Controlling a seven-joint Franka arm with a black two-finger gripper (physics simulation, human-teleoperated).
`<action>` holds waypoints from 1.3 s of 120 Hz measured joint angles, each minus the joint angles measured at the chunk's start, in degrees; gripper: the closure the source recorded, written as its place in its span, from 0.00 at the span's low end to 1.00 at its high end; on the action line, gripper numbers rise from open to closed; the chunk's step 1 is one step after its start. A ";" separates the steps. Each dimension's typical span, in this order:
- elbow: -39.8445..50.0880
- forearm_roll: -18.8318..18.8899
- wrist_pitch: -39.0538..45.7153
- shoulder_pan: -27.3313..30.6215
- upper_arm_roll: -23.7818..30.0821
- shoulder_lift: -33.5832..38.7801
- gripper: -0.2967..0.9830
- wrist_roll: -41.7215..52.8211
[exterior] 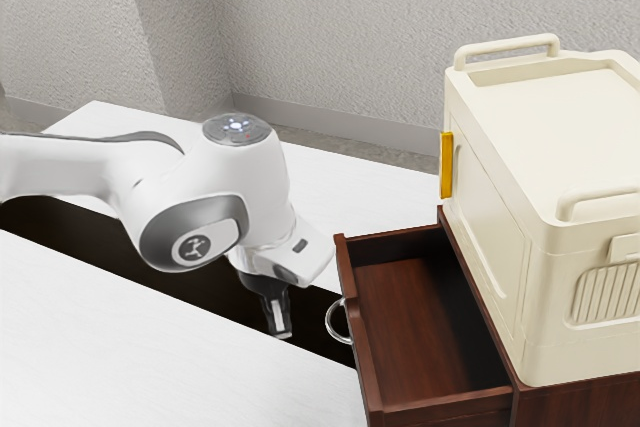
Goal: Push the drawer handle with one arm to close the drawer
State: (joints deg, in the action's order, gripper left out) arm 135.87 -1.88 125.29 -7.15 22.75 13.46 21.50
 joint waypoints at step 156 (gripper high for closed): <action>-12.43 3.71 0.90 -0.84 2.73 -12.48 0.84 3.93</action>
State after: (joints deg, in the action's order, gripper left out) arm 123.44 1.83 126.20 -7.99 25.48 0.97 25.44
